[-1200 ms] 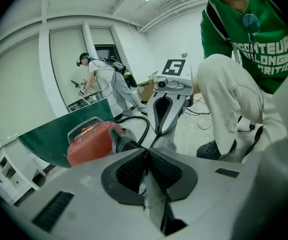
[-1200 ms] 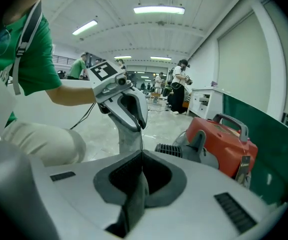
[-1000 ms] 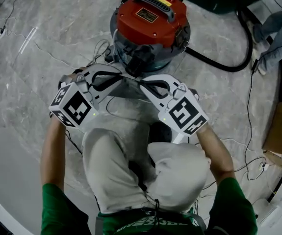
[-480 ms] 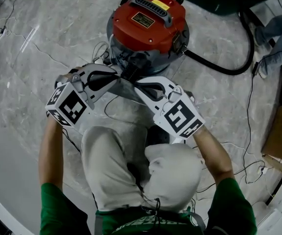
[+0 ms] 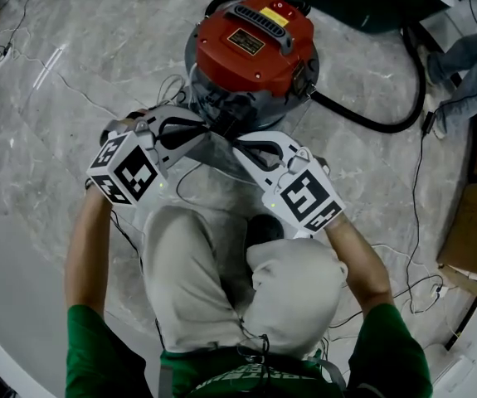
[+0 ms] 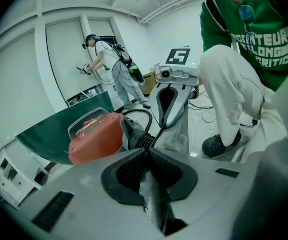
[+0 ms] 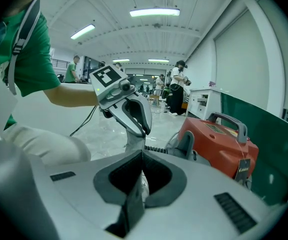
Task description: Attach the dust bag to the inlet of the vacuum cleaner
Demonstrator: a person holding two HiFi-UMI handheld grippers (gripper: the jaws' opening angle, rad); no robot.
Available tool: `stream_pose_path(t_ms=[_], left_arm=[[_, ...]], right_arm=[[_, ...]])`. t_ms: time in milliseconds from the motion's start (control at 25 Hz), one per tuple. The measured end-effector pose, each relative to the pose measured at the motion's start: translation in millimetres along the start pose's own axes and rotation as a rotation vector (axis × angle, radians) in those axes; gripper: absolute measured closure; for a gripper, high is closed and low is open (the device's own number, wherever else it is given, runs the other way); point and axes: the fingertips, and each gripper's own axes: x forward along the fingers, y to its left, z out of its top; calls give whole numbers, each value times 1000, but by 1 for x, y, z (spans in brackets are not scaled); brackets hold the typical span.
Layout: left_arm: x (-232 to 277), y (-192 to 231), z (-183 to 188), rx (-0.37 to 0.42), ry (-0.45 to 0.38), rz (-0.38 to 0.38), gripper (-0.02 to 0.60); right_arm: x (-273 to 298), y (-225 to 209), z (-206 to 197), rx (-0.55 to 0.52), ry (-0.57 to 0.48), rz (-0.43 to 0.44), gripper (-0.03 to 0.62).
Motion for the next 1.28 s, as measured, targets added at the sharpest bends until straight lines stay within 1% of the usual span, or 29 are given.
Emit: stream_pose_path(t_ms=[440, 480, 640, 960, 1040, 1120, 1280], left_arm=[[4, 0, -2, 16, -15, -9, 551], [5, -1, -2, 12, -15, -19, 551], [3, -4, -3, -24, -15, -102, 552], [3, -5, -7, -72, -54, -155, 552], [3, -7, -11, -88, -59, -157, 552], [3, -6, -12, -88, -72, -146, 555], [6, -3, -14, -25, -58, -94, 561]], right_arm=[[1, -1, -4, -11, 15, -38, 580], [1, -1, -4, -13, 17, -43, 580], [1, -3, -4, -13, 18, -52, 581], [2, -3, -3, -30, 22, -62, 581], [2, -2, -3, -31, 22, -63, 581], [1, -1, -2, -26, 17, -61, 581], [0, 1, -3, -20, 9, -55, 582]])
